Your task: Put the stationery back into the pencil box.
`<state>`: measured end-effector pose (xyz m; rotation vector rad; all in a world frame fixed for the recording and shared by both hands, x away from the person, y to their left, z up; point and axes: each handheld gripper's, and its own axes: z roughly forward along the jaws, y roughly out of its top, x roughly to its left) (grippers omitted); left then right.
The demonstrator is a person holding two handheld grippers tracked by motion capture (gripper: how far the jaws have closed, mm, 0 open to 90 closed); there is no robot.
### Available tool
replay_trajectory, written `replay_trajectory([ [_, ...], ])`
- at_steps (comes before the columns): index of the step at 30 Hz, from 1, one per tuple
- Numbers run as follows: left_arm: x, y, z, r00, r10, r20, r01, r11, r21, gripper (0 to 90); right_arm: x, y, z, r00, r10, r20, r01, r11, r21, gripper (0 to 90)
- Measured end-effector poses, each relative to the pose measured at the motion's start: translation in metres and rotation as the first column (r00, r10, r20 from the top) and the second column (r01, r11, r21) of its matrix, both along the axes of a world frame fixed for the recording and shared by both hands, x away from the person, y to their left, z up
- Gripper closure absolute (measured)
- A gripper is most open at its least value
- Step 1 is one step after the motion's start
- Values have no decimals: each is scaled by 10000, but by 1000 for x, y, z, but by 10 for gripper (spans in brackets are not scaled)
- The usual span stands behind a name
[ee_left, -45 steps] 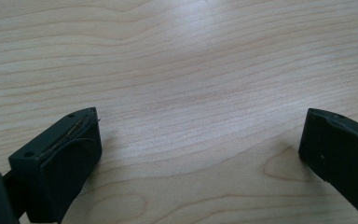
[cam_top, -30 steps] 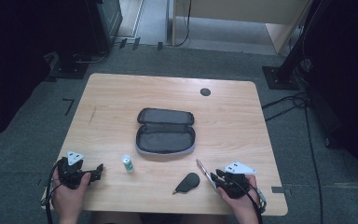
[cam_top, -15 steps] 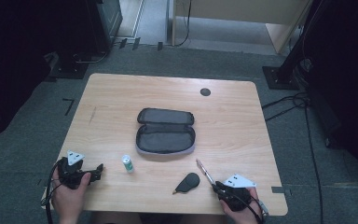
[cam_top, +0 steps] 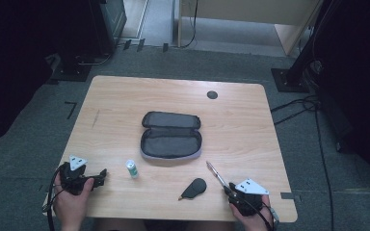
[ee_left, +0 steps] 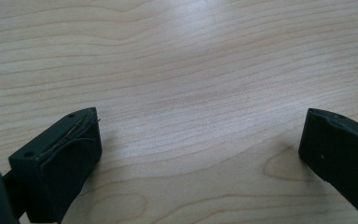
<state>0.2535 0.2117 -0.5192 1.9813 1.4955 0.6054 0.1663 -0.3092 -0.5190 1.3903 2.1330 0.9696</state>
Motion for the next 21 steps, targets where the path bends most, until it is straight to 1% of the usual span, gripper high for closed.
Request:
replay_trajectory([
  [1, 0, 0, 0, 10000, 0, 1, 0, 10000, -1, 0, -1, -1, -1, 9999, -30, 123, 30, 10000, 47, 769],
  [4, 0, 0, 0, 10000, 2, 2, -2, 10000, -2, 0, -2, -2, -2, 9995, -167, 275, 164, 9998, 99, 809],
  [5, 0, 0, 0, 10000, 0, -1, 0, 10000, 0, 0, -2, -1, -2, 9995, -162, 257, 160, 9998, 72, 809],
  [6, 0, 0, 0, 10000, 0, 0, 0, 10000, -1, 0, -1, -2, -1, 9997, -169, 170, 167, 9997, 154, 811],
  [9, 0, 0, 0, 10000, 0, -1, 0, 10000, -2, 0, 0, -4, 0, 9997, -121, 206, 117, 9997, 210, 812],
  [14, 0, 0, 0, 10000, 0, -2, 0, 10000, 0, 0, 2, -7, 13, 9986, -179, 507, 157, 9989, 434, 813],
  [16, 0, 0, 0, 10000, -1, -4, 1, 10000, -4, 0, 5, -7, 21, 9980, -184, 612, 154, 9987, 487, 813],
  [21, 0, 0, 0, 10000, -2, -5, 2, 10000, -2, 0, 14, -5, 37, 9964, 16, 849, -71, 9979, 647, 813],
])
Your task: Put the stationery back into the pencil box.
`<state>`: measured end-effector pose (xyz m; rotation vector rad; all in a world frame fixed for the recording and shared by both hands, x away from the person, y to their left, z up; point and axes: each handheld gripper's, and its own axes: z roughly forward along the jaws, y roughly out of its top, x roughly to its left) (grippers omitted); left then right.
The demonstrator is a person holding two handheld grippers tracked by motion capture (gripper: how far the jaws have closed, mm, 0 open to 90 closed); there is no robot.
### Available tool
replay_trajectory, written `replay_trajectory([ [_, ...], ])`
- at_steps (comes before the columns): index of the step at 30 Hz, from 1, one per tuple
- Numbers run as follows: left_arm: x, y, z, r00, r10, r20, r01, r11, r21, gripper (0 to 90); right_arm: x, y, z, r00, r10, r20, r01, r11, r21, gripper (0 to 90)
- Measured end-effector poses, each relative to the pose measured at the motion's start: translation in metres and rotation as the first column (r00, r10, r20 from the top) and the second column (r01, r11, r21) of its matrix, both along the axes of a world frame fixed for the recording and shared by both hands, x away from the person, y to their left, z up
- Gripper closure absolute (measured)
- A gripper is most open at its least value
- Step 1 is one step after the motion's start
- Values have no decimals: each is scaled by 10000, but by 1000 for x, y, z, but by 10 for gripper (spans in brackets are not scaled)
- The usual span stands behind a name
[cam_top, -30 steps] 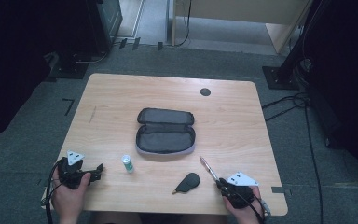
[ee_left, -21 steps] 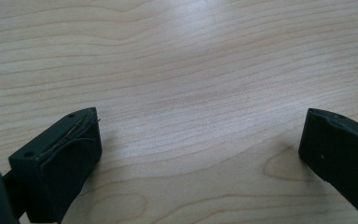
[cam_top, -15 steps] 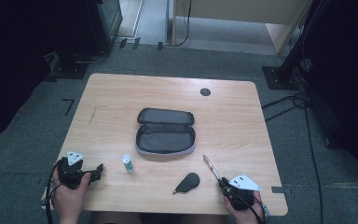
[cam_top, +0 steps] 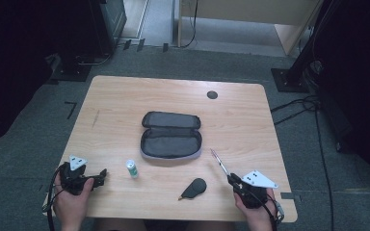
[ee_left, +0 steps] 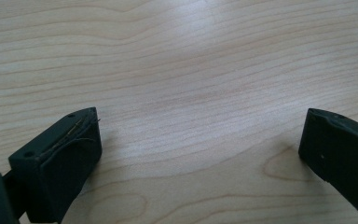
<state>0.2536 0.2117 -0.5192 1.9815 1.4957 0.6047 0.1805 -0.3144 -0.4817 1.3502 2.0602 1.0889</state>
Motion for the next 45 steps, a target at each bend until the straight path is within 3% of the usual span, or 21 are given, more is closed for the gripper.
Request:
replay_trajectory([
  [4, 0, 0, 0, 10000, 2, 1, -2, 10000, -1, 0, 6, 6, 9, 9998, 172, 140, -176, 9994, 297, 813],
  [19, 0, 0, 0, 10000, 5, -1, -5, 10000, -13, 0, 47, 45, 37, 9925, 1144, 442, -1146, 9934, 15, 812],
  [45, 0, 0, 0, 10000, -6, -5, 6, 10000, 3, 0, 110, 110, 59, 9633, 2686, 8, -2684, 9628, -306, 812],
])
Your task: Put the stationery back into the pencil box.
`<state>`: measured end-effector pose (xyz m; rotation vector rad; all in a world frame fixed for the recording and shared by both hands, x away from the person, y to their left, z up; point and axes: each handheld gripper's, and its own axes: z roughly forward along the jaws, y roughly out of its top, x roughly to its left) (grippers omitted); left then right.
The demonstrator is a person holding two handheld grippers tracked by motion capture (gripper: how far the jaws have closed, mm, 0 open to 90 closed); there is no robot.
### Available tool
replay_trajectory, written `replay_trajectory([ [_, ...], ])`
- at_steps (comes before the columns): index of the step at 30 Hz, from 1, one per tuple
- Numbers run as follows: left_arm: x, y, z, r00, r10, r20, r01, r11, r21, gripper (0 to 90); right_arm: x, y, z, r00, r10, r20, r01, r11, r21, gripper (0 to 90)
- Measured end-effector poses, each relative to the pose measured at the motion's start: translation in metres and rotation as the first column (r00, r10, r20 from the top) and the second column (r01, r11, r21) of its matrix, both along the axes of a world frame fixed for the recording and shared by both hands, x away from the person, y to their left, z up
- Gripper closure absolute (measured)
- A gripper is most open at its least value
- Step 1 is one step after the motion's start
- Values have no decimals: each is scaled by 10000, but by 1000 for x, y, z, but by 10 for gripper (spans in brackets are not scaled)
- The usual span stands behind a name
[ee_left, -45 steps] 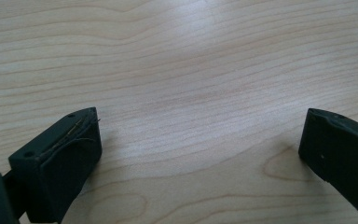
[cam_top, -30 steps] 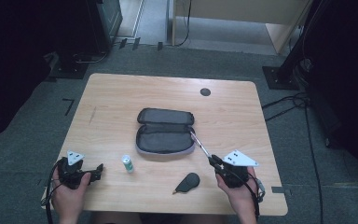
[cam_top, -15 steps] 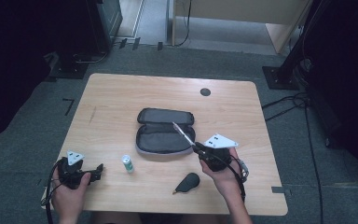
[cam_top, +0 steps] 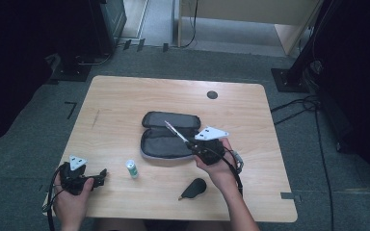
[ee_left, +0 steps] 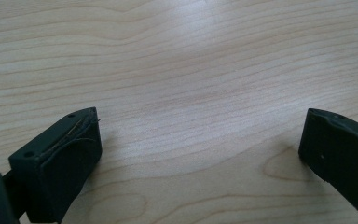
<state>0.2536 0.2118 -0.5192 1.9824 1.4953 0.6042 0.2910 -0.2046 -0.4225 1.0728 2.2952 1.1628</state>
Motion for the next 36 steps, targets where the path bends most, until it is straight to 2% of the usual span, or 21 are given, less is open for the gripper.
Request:
replay_trajectory([
  [6, 0, 0, 0, 10000, 7, 6, -7, 10000, -2, 0, 12, 14, -1, 9994, 255, -238, -255, 9997, -33, 812],
  [13, 0, 0, 0, 10000, 26, 8, -26, 10000, -15, 0, 27, 27, -8, 9964, 617, -574, -644, 9968, -476, 811],
  [18, 0, 0, 0, 10000, 7, 7, -7, 10000, -9, 0, 37, 33, -15, 9930, 742, -922, -784, 9960, -425, 810],
  [24, 0, 0, 0, 10000, -1, 5, 1, 10000, -10, 0, 44, 36, -25, 9853, 975, -1403, -1074, 9921, -647, 810],
  [27, 0, 0, 0, 10000, -15, 18, 15, 10000, -17, 0, 48, 36, -29, 9793, 1070, -1720, -1235, 9884, -884, 810],
  [31, 0, 0, 0, 10000, -18, 14, 18, 10000, -18, 0, 55, 31, -33, 9729, 1093, -2038, -1279, 9885, -804, 810],
  [36, 0, 0, 0, 10000, -17, 16, 17, 10000, -19, 0, 63, 28, -40, 9616, 1203, -2465, -1498, 9832, -1045, 808],
])
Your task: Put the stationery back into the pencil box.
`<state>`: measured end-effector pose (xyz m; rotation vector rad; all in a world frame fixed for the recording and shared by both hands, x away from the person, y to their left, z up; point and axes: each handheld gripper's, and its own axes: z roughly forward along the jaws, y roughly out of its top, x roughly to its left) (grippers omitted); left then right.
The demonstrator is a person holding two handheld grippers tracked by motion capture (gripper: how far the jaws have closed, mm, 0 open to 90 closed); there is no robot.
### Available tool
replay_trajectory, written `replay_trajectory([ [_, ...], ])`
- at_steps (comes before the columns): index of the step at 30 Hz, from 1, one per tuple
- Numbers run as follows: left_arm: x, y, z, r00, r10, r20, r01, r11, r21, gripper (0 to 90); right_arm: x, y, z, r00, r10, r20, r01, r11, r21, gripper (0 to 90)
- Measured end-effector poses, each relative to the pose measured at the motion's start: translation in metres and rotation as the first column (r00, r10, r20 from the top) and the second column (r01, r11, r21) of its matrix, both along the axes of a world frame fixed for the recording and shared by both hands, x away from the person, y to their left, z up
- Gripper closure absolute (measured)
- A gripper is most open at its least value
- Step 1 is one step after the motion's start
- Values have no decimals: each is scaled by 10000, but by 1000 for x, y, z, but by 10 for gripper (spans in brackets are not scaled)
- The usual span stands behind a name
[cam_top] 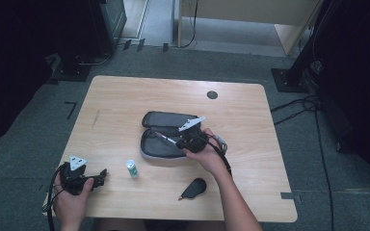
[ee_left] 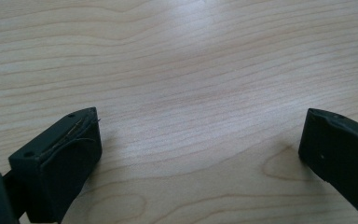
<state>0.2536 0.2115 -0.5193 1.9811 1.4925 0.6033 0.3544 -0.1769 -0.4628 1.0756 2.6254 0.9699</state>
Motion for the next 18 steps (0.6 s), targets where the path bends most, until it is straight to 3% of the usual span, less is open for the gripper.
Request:
replay_trajectory([
  [4, 0, 0, 0, 10000, -1, 2, 1, 10000, 1, 0, 5, -2, -4, 9998, -212, 41, 213, 9997, -127, 799],
  [11, 0, 0, 0, 10000, -2, 4, 2, 10000, 1, 0, 8, 1, -9, 9952, -861, 464, 902, 9912, -965, 735],
  [12, 0, 0, 0, 10000, -1, 3, 1, 10000, -1, 0, 8, 2, -9, 9930, -945, 707, 1017, 9892, -1055, 712],
  [15, 0, 0, 0, 10000, -2, 3, 2, 10000, -1, 0, 8, 1, -6, 9747, -1537, 1623, 1734, 9781, -1150, 683],
  [18, 0, 0, 0, 10000, -2, 4, 2, 10000, 1, 0, 6, -1, -3, 9697, -1831, 1616, 1973, 9774, -762, 706],
])
